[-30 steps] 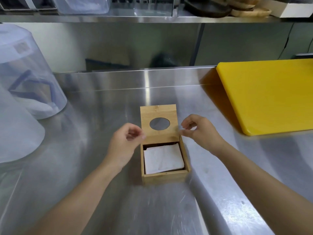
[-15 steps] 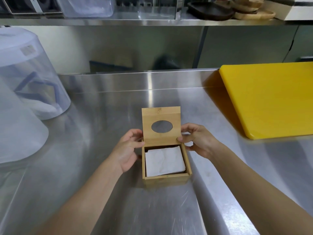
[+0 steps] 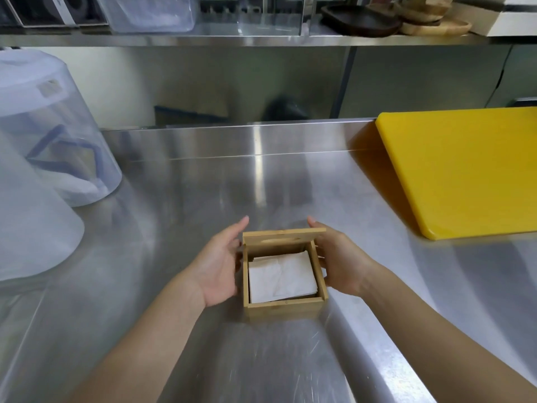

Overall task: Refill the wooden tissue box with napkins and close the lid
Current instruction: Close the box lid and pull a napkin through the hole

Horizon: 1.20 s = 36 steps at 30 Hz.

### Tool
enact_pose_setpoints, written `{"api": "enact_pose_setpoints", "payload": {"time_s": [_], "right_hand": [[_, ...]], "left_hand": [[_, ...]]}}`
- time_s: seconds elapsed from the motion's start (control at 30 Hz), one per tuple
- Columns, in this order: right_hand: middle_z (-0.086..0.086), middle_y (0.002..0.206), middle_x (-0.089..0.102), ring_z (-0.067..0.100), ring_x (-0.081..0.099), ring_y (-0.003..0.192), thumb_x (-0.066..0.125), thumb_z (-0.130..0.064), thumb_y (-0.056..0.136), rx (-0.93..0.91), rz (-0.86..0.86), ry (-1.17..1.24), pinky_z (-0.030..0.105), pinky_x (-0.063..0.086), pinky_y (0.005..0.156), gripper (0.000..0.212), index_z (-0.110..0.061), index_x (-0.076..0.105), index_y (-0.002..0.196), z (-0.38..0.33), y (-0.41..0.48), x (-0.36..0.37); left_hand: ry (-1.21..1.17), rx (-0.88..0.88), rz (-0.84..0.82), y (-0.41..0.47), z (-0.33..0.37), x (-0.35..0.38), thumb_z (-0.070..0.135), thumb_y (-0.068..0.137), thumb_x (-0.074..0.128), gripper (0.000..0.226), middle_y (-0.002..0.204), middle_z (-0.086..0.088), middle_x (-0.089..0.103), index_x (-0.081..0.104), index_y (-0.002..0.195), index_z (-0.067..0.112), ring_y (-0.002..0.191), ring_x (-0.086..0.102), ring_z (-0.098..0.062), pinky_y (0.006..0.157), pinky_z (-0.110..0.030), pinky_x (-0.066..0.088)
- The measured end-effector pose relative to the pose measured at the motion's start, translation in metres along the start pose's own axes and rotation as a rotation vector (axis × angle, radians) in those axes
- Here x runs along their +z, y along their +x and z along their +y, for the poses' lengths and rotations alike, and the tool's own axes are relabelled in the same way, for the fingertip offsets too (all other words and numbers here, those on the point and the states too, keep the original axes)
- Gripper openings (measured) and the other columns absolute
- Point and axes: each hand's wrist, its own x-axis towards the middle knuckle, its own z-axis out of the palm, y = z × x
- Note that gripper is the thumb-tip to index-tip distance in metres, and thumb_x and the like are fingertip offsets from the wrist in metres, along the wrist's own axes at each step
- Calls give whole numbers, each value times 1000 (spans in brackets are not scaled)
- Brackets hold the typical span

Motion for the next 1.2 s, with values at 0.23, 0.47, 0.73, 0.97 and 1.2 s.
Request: {"api": "enact_pose_setpoints", "payload": {"time_s": [0.23, 0.47, 0.73, 0.97, 1.2], "right_hand": [[-9, 105, 71, 9, 61, 103, 52, -50, 85, -136, -32, -100, 30, 50, 76, 32, -31, 68, 104, 17, -5, -6], [-11, 110, 71, 3, 66, 98, 62, -45, 77, -329, 39, -240, 13, 53, 73, 50, -30, 56, 124, 44, -8, -10], [-7, 117, 67, 9, 65, 102, 65, -36, 82, -373, 88, -351, 22, 52, 85, 49, -26, 52, 128, 44, -7, -13], [2, 121, 56, 17, 53, 109, 67, -20, 83, -758, 341, -979, 14, 37, 88, 28, -14, 66, 111, 20, -25, 3], [4, 137, 45, 24, 43, 120, 49, -33, 91, -744, 253, -1495, 35, 31, 92, 25, -24, 70, 100, 12, -24, 36]], "left_hand": [[-81, 164, -123, 5, -32, -4, 29, 74, 64, 54, 123, -8, 64, 52, 126, 20, 112, 60, -25, 88, -43, 50], [333, 459, 0, 0, -56, -19, 33, 72, 67, 59, 121, 40, 51, 39, 117, 58, 117, 45, 11, 88, -9, 41], [465, 473, 24, 1, -55, -22, 35, 73, 72, 62, 128, 35, 45, 36, 119, 58, 117, 42, 15, 88, -8, 39], [1291, 960, 334, -14, -61, -5, 56, 81, 47, 67, 148, 23, 15, 17, 139, 39, 138, 4, 6, 109, -13, 4], [1444, 817, 333, -4, -72, -1, 70, 77, 31, 77, 149, 22, -4, 15, 143, 34, 137, -16, 5, 114, -26, 3]]}}
